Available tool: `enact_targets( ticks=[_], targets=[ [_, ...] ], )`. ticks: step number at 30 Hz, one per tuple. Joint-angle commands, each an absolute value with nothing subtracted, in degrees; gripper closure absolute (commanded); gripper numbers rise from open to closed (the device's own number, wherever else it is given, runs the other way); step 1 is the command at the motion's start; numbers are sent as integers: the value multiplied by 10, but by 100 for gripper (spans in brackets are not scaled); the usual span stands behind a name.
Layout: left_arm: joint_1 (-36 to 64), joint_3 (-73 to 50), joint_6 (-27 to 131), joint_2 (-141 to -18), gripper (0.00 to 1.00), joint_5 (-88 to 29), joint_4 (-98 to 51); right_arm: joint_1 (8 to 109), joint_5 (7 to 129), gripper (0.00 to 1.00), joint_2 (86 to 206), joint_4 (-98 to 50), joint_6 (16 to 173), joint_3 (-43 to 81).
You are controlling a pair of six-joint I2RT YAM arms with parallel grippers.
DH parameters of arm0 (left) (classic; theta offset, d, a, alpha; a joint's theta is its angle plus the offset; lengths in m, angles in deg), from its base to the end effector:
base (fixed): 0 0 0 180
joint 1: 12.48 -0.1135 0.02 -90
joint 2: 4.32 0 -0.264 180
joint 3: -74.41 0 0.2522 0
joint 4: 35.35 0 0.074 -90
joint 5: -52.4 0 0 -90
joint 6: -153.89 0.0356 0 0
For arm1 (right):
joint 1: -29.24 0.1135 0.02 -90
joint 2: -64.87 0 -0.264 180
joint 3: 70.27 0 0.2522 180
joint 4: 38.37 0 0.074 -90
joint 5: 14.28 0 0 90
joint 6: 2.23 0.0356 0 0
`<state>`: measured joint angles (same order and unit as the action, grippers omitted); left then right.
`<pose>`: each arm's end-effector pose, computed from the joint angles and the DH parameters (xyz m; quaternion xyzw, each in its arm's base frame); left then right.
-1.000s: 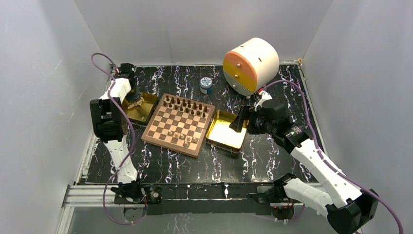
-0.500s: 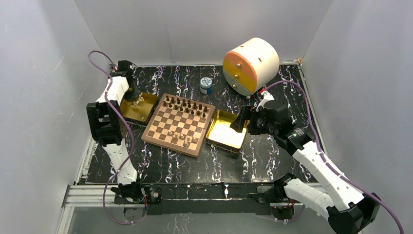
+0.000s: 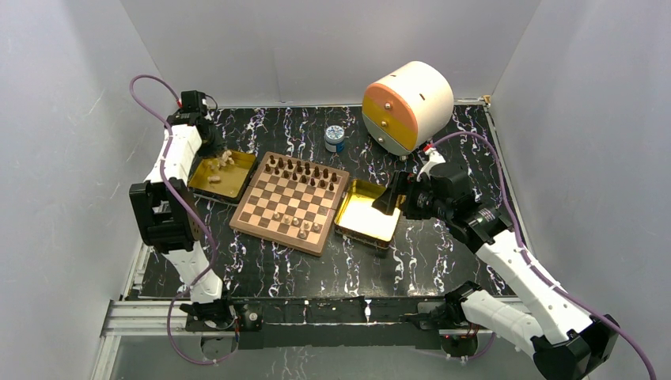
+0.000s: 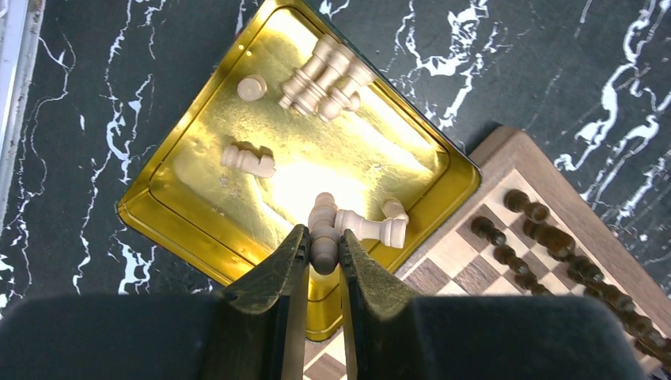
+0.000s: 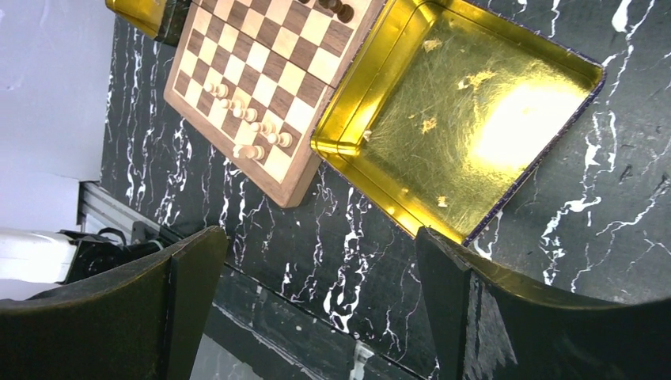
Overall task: Set up the chess pieces on the board
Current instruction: Pick up the chess piece from the storage box.
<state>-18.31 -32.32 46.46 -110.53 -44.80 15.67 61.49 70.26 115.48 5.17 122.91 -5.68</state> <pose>0.4128 0.0466 0.2849 -0.2101 0.9158 0.0247 0.3415 0.1609 0.1055 0.3245 -0.0022 0.8634 0.3132 0.3955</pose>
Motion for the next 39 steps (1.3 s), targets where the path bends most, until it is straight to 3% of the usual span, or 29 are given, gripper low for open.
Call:
enact_targets(
  ticks=[1, 19, 22, 30, 39],
  targets=[
    [-172, -320, 458, -1047, 90, -404, 178, 613, 679, 2, 1159, 12, 1250, -45],
    [-110, -282, 448, -959, 90, -267, 216, 613, 590, 9, 1266, -135, 1327, -20],
    [-96, -274, 449, -951, 90, -247, 216, 613, 572, 16, 1303, -174, 1351, -8],
    [-50, -239, 431, -924, 90, -201, 198, 626, 548, 47, 1413, -260, 1394, 63],
    [-14, -204, 406, -902, 90, -168, 175, 686, 561, 51, 1544, -266, 1389, 168]
  ],
)
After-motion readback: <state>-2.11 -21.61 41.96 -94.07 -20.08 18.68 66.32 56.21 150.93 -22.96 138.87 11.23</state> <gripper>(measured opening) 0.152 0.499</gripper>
